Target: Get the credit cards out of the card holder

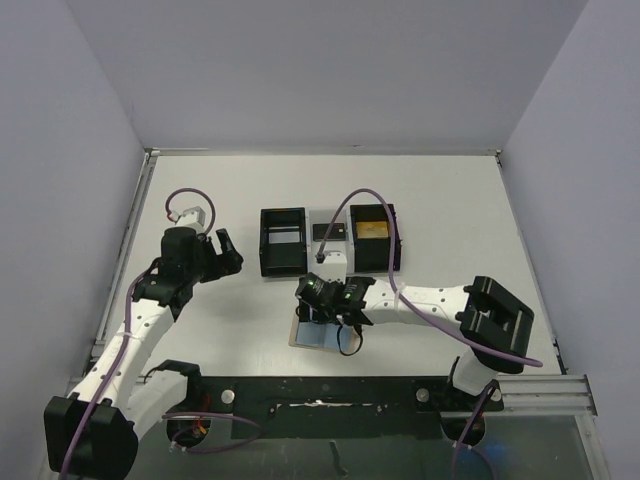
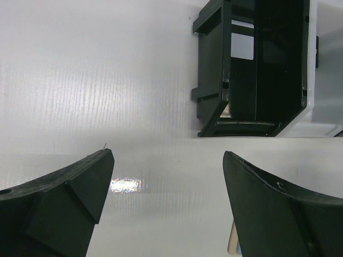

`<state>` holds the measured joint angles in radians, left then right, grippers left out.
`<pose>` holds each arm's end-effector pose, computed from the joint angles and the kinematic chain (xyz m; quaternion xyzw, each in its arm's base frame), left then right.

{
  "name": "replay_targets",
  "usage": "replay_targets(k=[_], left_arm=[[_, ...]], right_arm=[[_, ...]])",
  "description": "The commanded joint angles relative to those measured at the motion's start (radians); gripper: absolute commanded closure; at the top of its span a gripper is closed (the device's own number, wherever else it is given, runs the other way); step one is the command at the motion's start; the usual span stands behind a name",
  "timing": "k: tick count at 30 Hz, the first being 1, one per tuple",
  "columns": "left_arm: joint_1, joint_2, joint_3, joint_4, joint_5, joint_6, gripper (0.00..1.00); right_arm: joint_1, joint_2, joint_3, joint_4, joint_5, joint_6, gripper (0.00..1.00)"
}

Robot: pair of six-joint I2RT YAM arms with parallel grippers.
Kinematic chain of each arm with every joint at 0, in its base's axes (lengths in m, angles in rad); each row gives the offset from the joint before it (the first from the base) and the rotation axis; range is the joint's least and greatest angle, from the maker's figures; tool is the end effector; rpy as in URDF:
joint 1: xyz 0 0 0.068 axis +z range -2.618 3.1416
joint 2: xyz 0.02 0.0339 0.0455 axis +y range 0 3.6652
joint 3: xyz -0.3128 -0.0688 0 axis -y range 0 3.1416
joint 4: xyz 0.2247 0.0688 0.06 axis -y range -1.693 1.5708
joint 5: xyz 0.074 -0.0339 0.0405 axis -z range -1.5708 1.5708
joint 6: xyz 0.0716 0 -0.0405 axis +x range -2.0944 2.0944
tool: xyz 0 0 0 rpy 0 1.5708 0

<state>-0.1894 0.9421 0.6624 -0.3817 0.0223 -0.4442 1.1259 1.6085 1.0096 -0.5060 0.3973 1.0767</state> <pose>0.1799 -0.0361 0.2727 -0.1093 0.8917 -0.1463 0.4142 0.1602 0.2716 0.2239 0.0221 0.9547 0.1149 0.2736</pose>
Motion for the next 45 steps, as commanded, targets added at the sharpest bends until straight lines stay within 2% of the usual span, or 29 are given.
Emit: replay_targets(k=[1,12,15,18,21,26,31,35,39,42,45], left_arm=[[0.005,-0.004,0.021,0.035,-0.007,-0.007,0.17],[0.005,0.008,0.021,0.038,0.009,-0.004,0.18],[0.006,0.01,0.021,0.036,0.01,-0.004,0.18],[0.005,0.009,0.021,0.036,0.009,-0.004,0.17],[0.005,0.01,0.019,0.037,0.01,-0.004,0.17],[0.005,0.016,0.021,0.038,0.015,-0.002,0.17],[0.006,0.022,0.021,0.038,0.019,-0.002,0.18],[0.006,0.027,0.021,0.039,0.028,0.0,0.18],[0.004,0.031,0.023,0.036,0.038,-0.001,0.17],[0.004,0.023,0.014,0.05,0.128,-0.018,0.18],[0.003,0.008,-0.032,0.142,0.354,-0.076,0.18]], right_arm=[[0.01,0.006,0.061,0.006,0.02,-0.008,0.26],[-0.015,0.102,0.091,0.039,-0.109,-0.039,0.27],[-0.036,0.126,0.091,0.024,-0.131,-0.026,0.3],[-0.061,0.14,0.062,0.079,-0.199,-0.048,0.34],[-0.072,0.183,0.088,0.034,-0.211,-0.057,0.37],[-0.069,0.194,0.095,0.014,-0.199,-0.069,0.51],[-0.07,0.17,0.084,0.041,-0.192,-0.096,0.6],[-0.084,0.132,0.038,0.109,-0.214,-0.112,0.76],[-0.121,0.068,-0.07,0.241,-0.29,-0.134,0.79],[-0.15,0.015,-0.14,0.361,-0.357,-0.171,0.79],[-0.185,-0.018,-0.216,0.501,-0.444,-0.187,0.79]])
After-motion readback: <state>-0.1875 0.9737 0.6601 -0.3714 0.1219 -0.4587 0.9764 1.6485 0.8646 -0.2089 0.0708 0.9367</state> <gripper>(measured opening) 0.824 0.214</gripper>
